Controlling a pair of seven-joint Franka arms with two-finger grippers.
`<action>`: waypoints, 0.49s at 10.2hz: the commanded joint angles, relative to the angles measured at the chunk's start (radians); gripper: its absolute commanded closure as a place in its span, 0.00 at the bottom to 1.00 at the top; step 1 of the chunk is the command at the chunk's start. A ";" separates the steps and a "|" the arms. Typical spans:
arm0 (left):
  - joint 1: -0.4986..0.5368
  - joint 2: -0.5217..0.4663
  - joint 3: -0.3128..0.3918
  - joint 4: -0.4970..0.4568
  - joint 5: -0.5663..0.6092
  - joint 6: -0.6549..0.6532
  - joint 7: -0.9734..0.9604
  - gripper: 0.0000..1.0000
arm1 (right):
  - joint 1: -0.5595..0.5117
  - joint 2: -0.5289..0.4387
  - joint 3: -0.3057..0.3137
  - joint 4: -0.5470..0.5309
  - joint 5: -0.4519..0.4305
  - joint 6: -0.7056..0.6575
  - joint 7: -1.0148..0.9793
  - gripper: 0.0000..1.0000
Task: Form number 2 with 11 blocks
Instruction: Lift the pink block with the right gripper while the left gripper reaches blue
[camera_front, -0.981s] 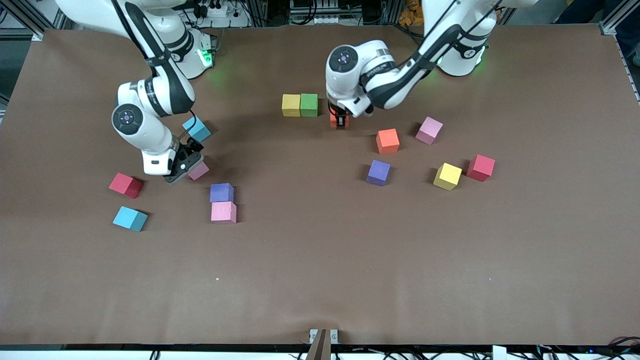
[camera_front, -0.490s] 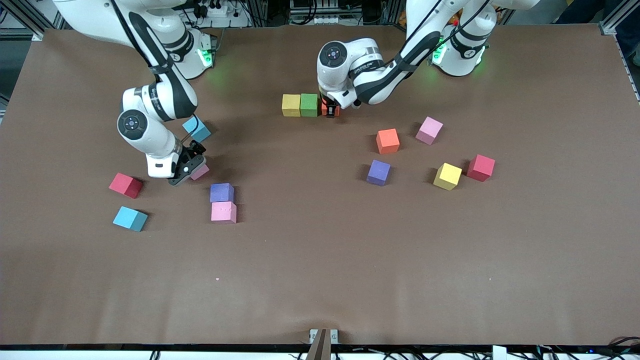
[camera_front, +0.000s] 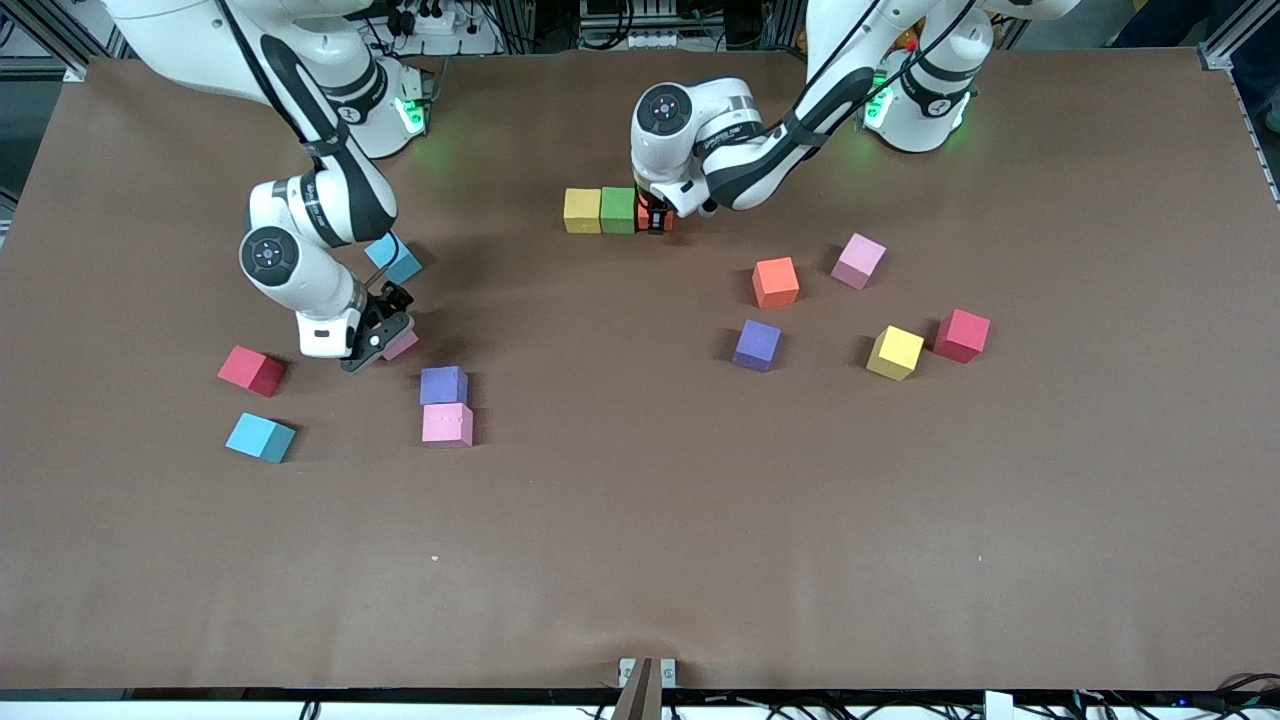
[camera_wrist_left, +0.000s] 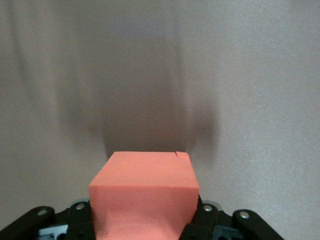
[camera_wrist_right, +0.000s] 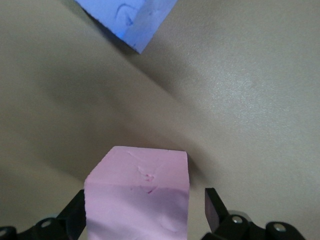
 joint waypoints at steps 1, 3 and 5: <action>-0.028 0.026 0.011 0.024 0.019 0.009 -0.179 0.71 | -0.037 0.030 0.014 -0.001 -0.009 0.043 -0.034 0.00; -0.077 0.035 0.054 0.033 0.020 0.009 -0.195 0.71 | -0.046 0.039 0.015 -0.001 -0.009 0.053 -0.049 0.00; -0.082 0.037 0.057 0.036 0.023 0.010 -0.197 0.71 | -0.048 0.032 0.018 -0.001 -0.007 0.034 -0.049 0.02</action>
